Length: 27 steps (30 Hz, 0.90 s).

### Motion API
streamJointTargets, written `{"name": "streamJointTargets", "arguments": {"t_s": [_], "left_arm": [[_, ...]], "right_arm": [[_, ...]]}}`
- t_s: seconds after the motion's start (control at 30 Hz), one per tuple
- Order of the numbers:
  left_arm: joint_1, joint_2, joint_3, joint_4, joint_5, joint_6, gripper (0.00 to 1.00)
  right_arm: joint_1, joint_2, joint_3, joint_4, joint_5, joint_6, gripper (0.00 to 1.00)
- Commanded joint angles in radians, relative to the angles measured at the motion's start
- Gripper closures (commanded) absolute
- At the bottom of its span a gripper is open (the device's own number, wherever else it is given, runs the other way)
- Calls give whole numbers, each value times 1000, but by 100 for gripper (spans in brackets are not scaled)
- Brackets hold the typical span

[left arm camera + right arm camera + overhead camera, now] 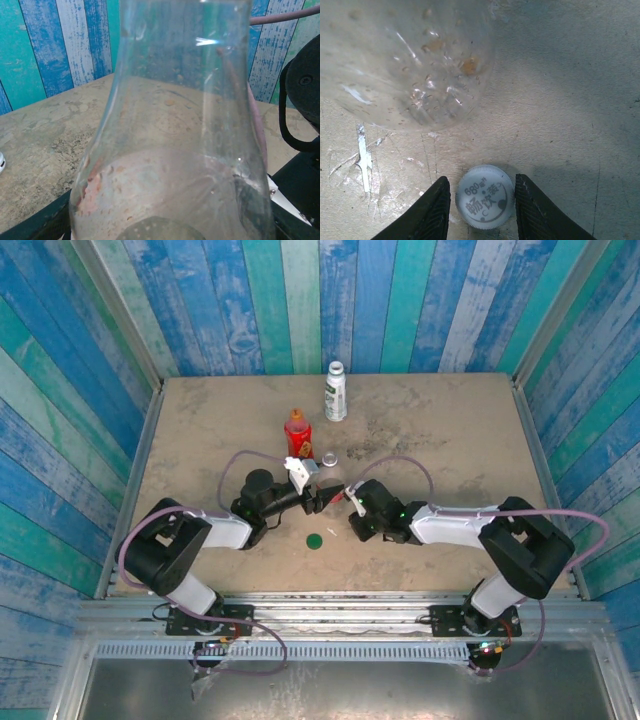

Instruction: Screw on the bottle caps

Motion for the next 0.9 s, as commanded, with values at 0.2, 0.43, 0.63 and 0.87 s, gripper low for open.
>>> {"name": "streamJointTargets", "arguments": {"t_s": [0.2,0.43,0.63,0.87], "left_arm": [[1,-22,-3,-84,-7,17,30],[0,-28,-4,-95,-8,22,30],[0,-30,-5,-96,-6,21,30],[0,-30,-7,-99,-6,24,30]], "right_arm": [[14,7,16,-3,6,-1,63],[14,12,20,-11,3,-3,63],[15,23,23,-13,-4,-2,66],[15,23,25,-21,-8,1,66]]}}
